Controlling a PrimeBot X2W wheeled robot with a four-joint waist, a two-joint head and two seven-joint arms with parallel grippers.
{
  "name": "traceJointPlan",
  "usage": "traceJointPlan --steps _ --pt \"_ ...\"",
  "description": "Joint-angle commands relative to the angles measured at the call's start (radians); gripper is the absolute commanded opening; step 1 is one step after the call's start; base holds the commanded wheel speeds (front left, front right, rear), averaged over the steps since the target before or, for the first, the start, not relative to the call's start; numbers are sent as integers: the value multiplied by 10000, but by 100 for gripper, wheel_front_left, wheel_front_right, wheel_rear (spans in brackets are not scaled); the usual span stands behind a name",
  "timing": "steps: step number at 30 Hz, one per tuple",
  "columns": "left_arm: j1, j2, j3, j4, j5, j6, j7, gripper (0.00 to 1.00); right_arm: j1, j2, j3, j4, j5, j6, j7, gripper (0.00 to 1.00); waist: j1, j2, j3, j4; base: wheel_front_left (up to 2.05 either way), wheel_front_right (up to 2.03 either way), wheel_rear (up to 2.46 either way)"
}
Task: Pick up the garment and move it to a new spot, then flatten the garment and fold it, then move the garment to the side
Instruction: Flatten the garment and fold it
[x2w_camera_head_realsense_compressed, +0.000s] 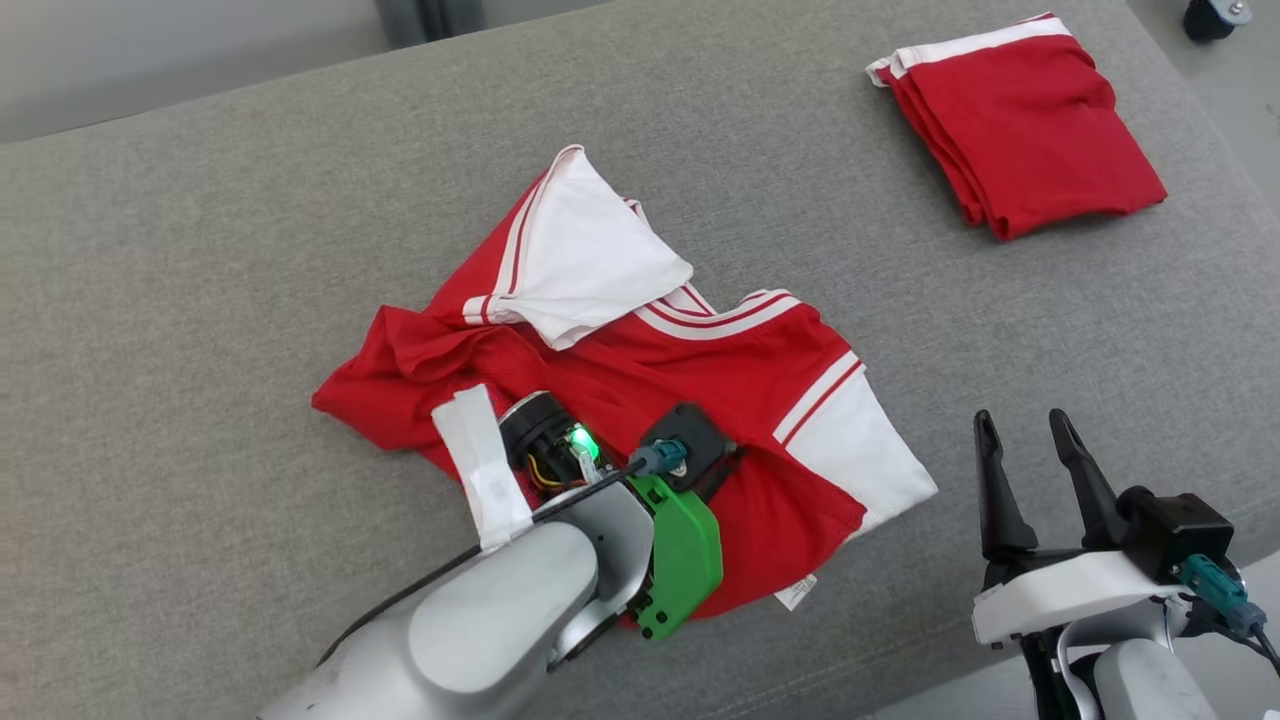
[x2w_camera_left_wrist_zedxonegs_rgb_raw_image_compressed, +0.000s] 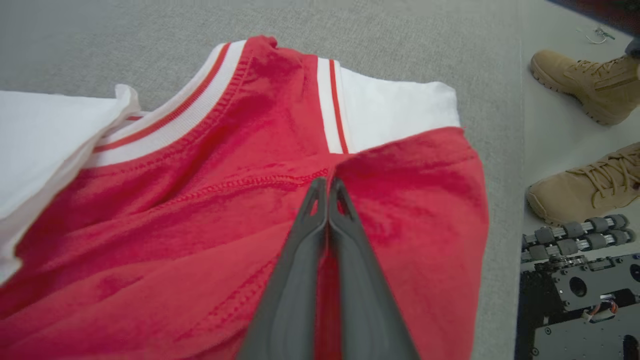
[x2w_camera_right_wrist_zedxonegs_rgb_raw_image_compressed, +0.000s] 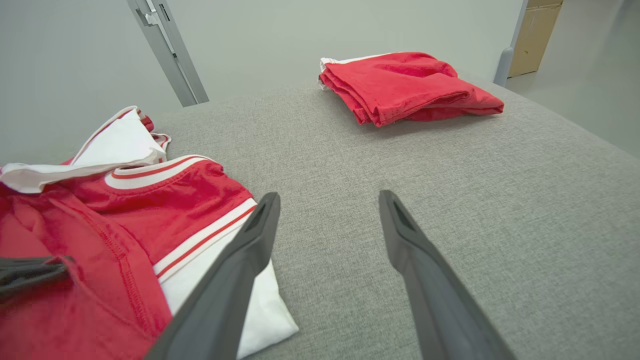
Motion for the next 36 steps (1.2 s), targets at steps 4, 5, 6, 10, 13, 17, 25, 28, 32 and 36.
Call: traceJointPlan --steps 4,5,6,10,13,17,25,28,32,36 --pt "661 509 670 -820 -728 242 -361 0 243 -15 -222 76 1 -15 1 100 0 -1 -265 567 0 0 0" --pt "835 670 840 -1090 -916 333 -467 0 279 -18 -296 84 -21 -15 1 100 0 -1 -334 691 0 0 0" --pt "1141 880 1139 -1468 -1207 491 -645 0 335 -20 -367 96 -52 -15 1 100 0 -1 -430 856 0 0 0" --pt "2478 2035 2344 -2773 -2034 1360 -1420 0 571 -21 -598 156 -201 -15 1 100 0 -1 -785 1464 0 0 0" --pt "3700 2882 3343 -3548 -2741 2000 -2096 0 762 -18 -776 198 -340 -15 1 100 0 -1 -1064 2015 0 0 0" --pt "5242 3588 4379 -3831 -3559 2648 -2988 0 928 -18 -870 266 -530 -15 1 100 0 -1 -1361 2627 0 0 0" --pt "7247 3251 5324 -2848 -4399 2807 -3983 0 1363 -23 -1030 442 -753 -15 1 100 0 -1 -1995 3622 0 0 0" --pt "7568 2924 5435 -2306 -4333 2587 -4088 31 1540 -20 -1115 495 -765 -15 1 100 0 -1 -2177 3876 0 0 0" --pt "7838 2482 5616 -1495 -4081 2345 -4153 100 1663 -21 -1108 545 -827 -15 1 100 0 -1 -2404 4110 0 0 0" --pt "8029 2198 6341 -1165 -3689 2313 -4149 100 1768 -21 -1132 479 -812 -15 1 100 0 -1 -2644 4163 0 0 0"
